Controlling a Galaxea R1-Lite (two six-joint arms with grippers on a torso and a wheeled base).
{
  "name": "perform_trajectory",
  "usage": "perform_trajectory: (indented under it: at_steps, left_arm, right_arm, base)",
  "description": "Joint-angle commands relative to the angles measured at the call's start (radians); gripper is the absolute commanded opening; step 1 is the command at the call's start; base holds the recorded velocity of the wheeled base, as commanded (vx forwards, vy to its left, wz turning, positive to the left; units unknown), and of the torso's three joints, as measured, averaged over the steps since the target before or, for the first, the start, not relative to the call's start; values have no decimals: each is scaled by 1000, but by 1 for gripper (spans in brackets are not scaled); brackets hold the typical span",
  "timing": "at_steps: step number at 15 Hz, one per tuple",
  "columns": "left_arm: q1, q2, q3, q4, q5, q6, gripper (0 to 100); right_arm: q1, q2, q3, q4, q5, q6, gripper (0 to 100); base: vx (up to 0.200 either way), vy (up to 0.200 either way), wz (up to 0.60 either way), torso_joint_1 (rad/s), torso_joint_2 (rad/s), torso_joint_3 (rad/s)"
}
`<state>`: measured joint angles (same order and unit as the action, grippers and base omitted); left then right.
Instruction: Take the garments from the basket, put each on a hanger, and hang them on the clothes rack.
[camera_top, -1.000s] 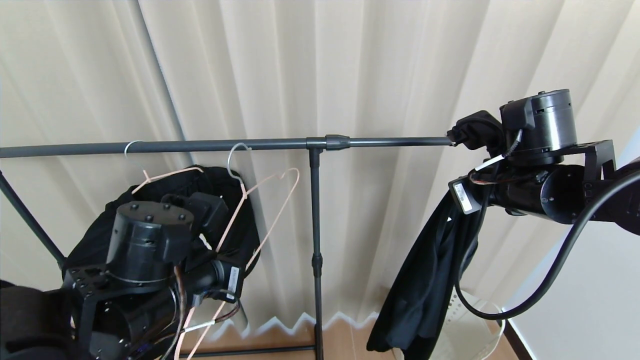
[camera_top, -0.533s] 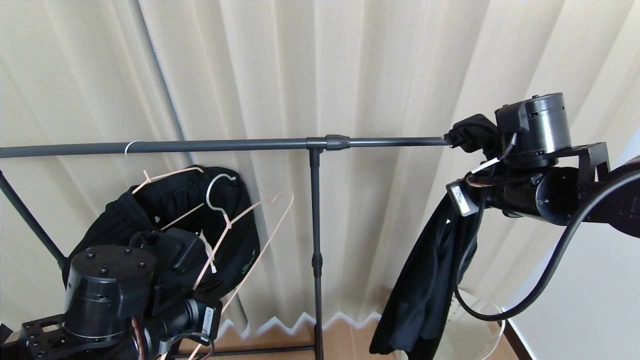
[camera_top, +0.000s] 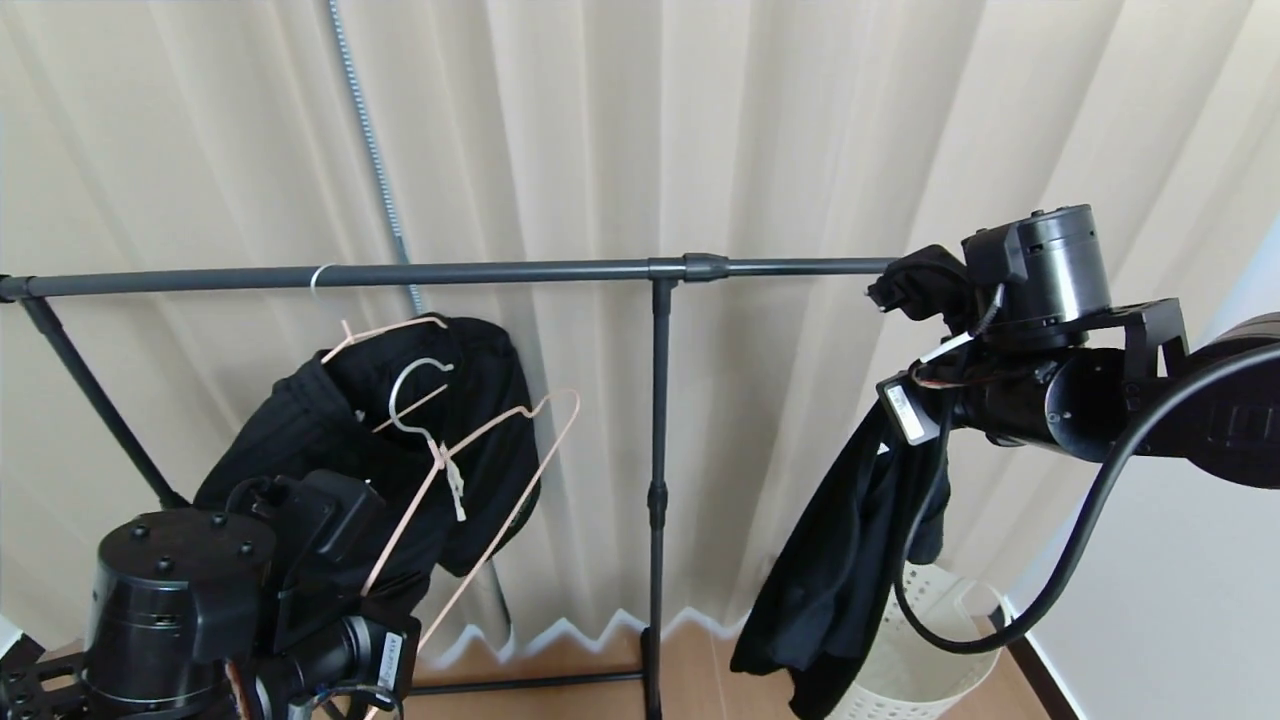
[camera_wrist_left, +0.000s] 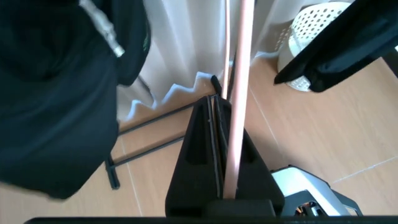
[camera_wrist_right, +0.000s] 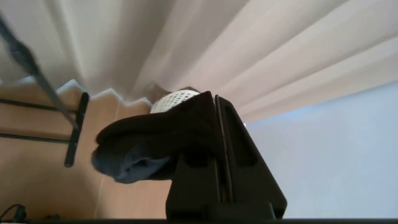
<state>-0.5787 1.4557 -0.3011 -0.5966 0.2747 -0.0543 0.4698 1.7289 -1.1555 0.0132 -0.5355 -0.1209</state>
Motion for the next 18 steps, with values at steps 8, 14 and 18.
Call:
perform_trajectory:
  at_steps: [8, 14, 18]
  left_arm:
    - [-1, 3, 11, -38, 0, 1, 0]
    - [-1, 5, 26, -72, -2, 1, 0]
    - [-1, 11, 28, -74, -2, 1, 0]
  right_arm:
    - [-2, 4, -1, -1, -1, 0, 0]
    - [9, 8, 0, 1, -1, 0, 0]
    - [10, 8, 2, 1, -1, 0, 0]
  base:
    - [0, 100, 0, -4, -1, 2]
    - [-133, 0, 0, 6, 2, -1]
    - [-200, 0, 0, -4, 1, 5]
